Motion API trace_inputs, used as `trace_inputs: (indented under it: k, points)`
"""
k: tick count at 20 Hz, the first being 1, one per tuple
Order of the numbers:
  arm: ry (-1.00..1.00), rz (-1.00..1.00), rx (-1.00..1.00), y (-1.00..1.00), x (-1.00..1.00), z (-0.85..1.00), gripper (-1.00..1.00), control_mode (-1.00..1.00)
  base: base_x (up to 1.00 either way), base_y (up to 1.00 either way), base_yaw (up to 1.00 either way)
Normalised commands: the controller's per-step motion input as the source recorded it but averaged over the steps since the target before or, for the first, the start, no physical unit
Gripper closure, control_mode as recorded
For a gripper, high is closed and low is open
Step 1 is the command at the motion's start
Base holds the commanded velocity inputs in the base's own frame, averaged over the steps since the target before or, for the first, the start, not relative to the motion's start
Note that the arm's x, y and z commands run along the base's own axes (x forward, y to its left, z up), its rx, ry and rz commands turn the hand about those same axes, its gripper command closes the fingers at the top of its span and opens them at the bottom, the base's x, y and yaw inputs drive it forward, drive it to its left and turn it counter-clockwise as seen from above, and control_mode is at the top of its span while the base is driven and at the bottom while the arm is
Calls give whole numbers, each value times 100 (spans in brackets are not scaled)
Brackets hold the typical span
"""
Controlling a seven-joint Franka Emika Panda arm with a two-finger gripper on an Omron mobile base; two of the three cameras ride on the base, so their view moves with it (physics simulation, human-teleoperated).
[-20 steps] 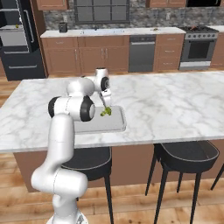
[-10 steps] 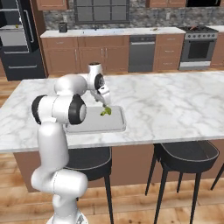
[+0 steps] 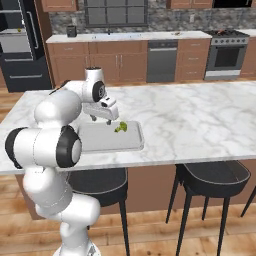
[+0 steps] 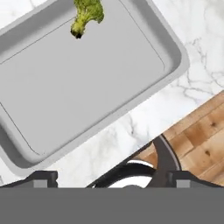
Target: Place the cold items (broccoli and lemon) from the fridge in one tupperware on the dining counter. Place the warm items (kebab skewer and hot dog) in the stove area in another tupperware.
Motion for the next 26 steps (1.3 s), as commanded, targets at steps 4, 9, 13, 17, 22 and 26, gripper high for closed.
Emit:
trace_inputs:
  k: [4,9,13,17,22,26]
  points:
    - [1,42,0,0,-100,9,-100,-100,0,0,0]
    - [-18,34,0,0,-100,-1,-100,-100,0,0,0]
    - [11,8,-2,14,-73,22,-100,-100,0,0,0]
    - [12,0,0,0,-39,-13,-100,-100,0,0,0]
    - [1,0,0,0,-12,-1,-100,-100,0,0,0]
    - [0,0,0,0,0,0,-100,100,-99,59,15]
